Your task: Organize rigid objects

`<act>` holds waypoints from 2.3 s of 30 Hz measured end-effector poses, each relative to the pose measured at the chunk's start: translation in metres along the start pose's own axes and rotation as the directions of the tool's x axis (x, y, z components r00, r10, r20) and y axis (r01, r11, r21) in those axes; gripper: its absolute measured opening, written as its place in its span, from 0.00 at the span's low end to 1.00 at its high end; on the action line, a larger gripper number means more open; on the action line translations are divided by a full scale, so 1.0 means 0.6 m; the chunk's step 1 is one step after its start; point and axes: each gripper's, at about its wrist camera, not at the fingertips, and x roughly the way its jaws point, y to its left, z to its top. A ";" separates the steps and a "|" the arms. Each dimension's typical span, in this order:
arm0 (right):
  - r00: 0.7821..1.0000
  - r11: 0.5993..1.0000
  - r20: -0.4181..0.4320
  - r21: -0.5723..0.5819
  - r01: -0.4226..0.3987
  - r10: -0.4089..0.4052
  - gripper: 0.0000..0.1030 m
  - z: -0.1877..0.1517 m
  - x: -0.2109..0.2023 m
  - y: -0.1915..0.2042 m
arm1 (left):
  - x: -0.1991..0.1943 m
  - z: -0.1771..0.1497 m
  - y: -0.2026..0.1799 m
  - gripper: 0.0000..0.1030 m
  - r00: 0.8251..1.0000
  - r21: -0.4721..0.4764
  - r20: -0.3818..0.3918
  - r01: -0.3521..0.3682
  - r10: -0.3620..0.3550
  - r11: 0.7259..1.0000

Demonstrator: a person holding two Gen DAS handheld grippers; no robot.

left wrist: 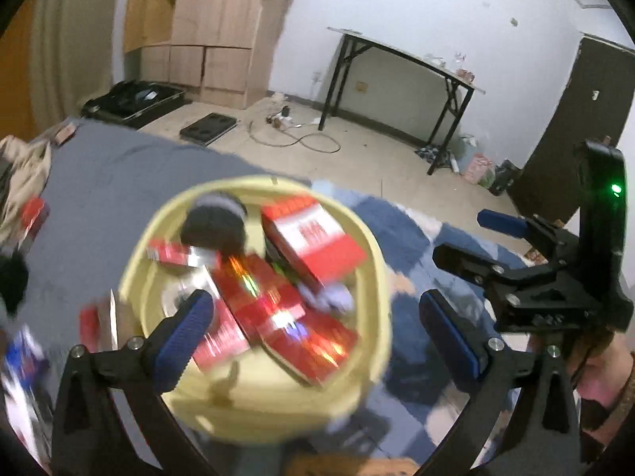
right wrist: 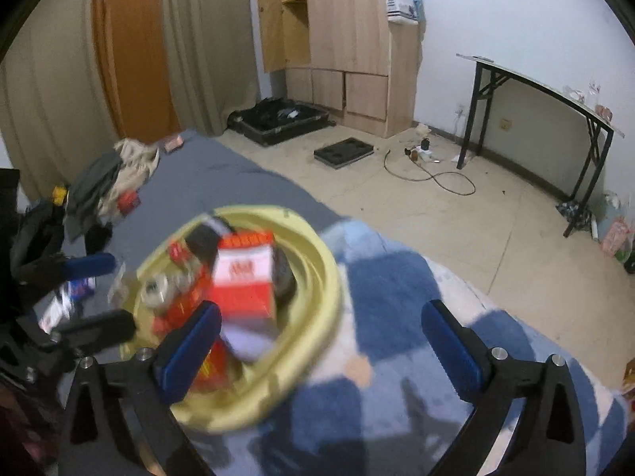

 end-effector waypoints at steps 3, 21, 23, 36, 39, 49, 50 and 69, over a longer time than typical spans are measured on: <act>0.998 0.999 -0.042 -0.015 0.050 -0.050 1.00 -0.051 0.002 -0.013 | 0.003 -0.062 -0.034 1.00 1.000 0.009 -0.010 -0.016 0.016 1.000; 0.995 0.997 -0.086 -0.054 -0.048 0.044 1.00 -0.146 0.085 -0.012 | 0.071 -0.167 -0.015 1.00 0.938 -0.233 -0.144 -0.343 0.317 0.910; 0.993 0.993 -0.076 -0.065 -0.098 0.093 1.00 -0.142 0.088 -0.016 | 0.085 -0.166 -0.019 1.00 0.938 -0.227 -0.152 -0.340 0.312 0.912; 0.990 0.963 -0.123 -0.249 -0.103 0.074 1.00 -0.116 0.174 0.007 | 0.152 -0.175 -0.038 1.00 0.905 -0.223 -0.133 -0.424 0.404 0.878; 0.993 0.962 -0.105 -0.259 -0.086 0.061 1.00 -0.121 0.175 0.010 | 0.166 -0.173 -0.036 1.00 0.898 -0.200 -0.091 -0.441 0.431 0.875; 0.993 0.960 -0.108 -0.269 -0.075 0.047 1.00 -0.123 0.174 0.018 | 0.166 -0.169 -0.034 1.00 0.895 -0.199 -0.078 -0.445 0.438 0.873; 0.993 0.960 -0.108 -0.270 -0.074 0.046 1.00 -0.122 0.174 0.018 | 0.165 -0.170 -0.037 1.00 0.895 -0.198 -0.078 -0.446 0.439 0.873; 0.993 0.960 -0.108 -0.270 -0.076 0.048 1.00 -0.123 0.173 0.017 | 0.163 -0.171 -0.039 1.00 0.895 -0.198 -0.078 -0.445 0.439 0.873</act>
